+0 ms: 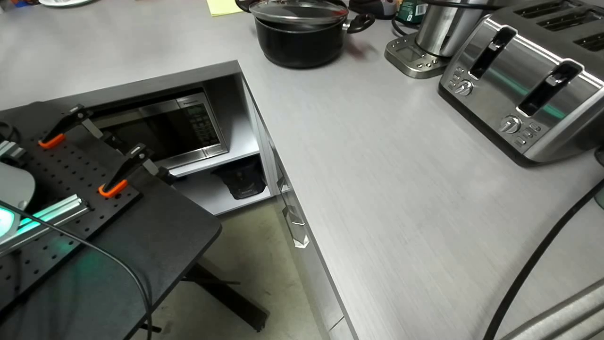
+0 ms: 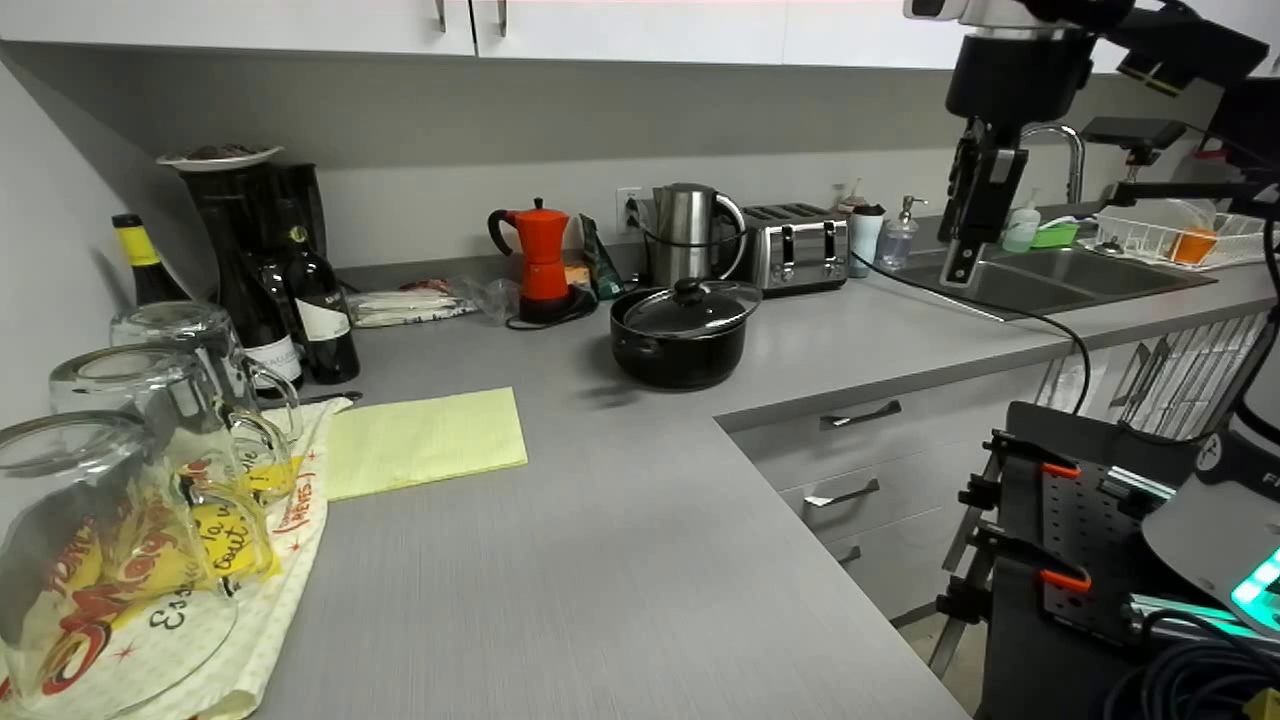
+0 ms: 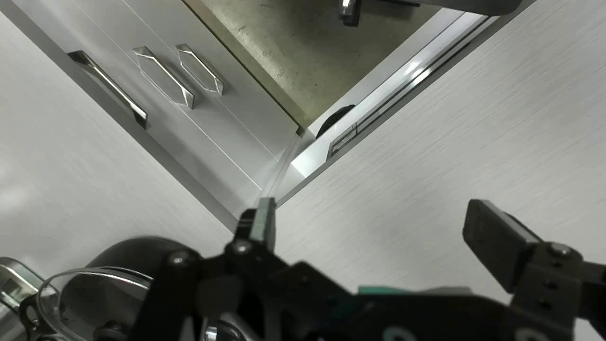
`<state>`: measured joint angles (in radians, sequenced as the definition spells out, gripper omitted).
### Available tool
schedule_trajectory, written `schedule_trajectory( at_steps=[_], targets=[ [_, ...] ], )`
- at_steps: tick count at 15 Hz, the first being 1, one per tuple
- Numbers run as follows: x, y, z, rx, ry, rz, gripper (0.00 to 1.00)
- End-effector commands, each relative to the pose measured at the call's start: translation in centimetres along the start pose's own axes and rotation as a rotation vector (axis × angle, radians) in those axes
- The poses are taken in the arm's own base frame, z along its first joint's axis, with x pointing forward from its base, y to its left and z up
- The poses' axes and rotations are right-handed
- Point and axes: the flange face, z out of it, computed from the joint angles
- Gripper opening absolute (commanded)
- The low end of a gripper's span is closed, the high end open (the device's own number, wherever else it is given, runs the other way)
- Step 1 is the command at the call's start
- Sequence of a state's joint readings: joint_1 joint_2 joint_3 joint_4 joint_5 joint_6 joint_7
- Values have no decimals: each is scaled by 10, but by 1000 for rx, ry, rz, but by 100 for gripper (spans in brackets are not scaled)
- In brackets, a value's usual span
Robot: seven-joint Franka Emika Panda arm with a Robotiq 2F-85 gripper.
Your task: Remove the glass lid from the black pot
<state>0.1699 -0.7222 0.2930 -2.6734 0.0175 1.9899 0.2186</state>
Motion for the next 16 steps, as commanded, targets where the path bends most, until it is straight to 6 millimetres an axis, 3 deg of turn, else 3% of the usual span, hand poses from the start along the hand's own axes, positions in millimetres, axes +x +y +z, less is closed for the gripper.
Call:
schedule_trajectory(
  at_steps=[1,9,16],
  targets=[
    [40,31,4,19,-26,56,100],
    [137,119,26,121,-74,215,100],
    [210,186,62,143,-61,364,100]
  ],
)
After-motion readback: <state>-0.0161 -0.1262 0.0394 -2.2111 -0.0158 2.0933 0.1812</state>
